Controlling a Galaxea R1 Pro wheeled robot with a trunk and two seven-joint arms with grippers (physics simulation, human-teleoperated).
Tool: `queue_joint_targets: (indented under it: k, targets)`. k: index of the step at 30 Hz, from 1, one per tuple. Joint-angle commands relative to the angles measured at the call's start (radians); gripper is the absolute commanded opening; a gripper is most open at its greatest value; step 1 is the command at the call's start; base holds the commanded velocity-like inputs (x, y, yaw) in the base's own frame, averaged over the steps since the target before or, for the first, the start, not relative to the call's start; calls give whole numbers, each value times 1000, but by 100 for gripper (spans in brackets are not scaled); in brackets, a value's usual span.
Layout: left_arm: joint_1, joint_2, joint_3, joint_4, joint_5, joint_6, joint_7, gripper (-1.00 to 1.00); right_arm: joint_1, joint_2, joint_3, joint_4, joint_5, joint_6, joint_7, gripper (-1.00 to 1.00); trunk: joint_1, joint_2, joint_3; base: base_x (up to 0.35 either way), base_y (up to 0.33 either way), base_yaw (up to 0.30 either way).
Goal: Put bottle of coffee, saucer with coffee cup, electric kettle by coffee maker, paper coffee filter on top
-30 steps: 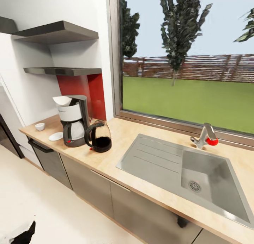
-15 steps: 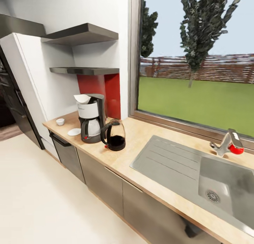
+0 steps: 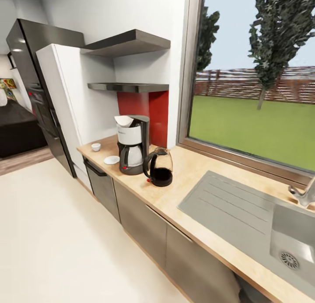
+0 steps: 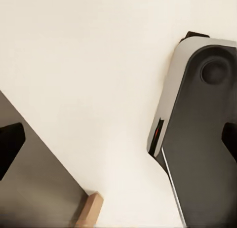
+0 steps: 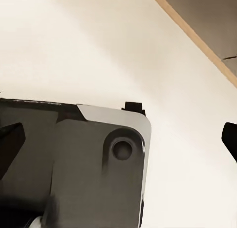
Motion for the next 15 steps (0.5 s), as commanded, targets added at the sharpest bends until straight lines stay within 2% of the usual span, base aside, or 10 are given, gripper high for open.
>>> queue_joint_targets:
  k: [1, 4, 15]
  targets:
    - [-1, -2, 7, 5, -10, 22, 4, 100, 0, -1, -9, 0, 8, -3, 4, 100, 1, -2, -3, 0, 0, 272]
    - [-1, -8, 7, 5, -11, 51, 4, 100, 0, 0, -8, 1, 9, -2, 3, 100, 1, -2, -4, 0, 0, 272]
    - [-1, -12, 7, 5, -13, 51, -1, 100, 0, 1, -7, 2, 10, -1, 6, 100, 1, -2, -8, 0, 0, 272]
